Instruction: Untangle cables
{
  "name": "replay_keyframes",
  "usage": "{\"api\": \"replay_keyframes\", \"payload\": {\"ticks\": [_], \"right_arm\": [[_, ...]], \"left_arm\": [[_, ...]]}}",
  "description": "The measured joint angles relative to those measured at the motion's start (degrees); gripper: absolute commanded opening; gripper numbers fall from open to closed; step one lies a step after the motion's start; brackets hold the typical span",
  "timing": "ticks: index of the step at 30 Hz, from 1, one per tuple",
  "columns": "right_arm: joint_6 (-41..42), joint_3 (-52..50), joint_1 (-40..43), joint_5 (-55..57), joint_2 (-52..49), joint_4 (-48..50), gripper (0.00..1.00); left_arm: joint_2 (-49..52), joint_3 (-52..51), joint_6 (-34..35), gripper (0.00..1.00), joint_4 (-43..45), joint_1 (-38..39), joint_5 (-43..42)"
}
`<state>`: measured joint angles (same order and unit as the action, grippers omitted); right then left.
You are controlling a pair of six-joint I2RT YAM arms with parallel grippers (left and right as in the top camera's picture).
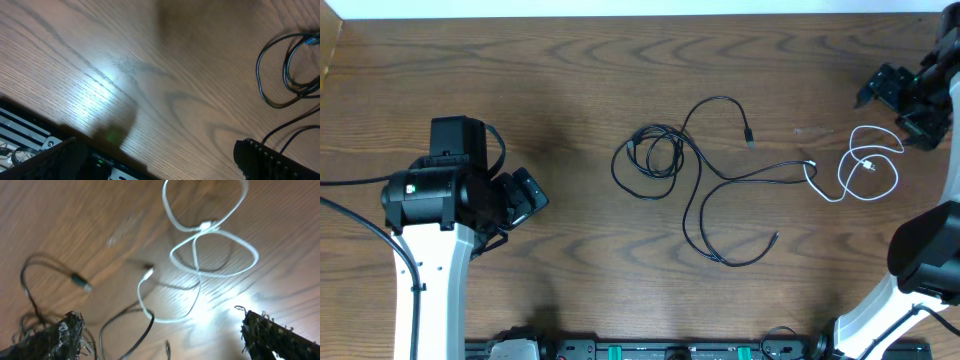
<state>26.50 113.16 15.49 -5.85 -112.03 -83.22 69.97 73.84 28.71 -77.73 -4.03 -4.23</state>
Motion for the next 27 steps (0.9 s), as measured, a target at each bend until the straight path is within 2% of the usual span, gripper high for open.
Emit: {"api": "replay_keyframes", "payload": {"ticks": [6,17,27], "right_arm": [[-0.35,-2.95,-1.84,-0.15,0.0,-0.74,0.99],[0.11,-18.51,-6.14,-1.73,-0.02,6.43,0.99],[10.05,-24.28,-5.66,0.33,-0.02,11.52,0.99]], "left_arm": [[0.0,0.0,-0.02,0.99,0.02,0.0,0.02],[0.0,0.0,0.0,0.99,0.02,0.0,0.02],[0.0,0.0,-0.02,0.99,0.02,0.0,0.02]]}}
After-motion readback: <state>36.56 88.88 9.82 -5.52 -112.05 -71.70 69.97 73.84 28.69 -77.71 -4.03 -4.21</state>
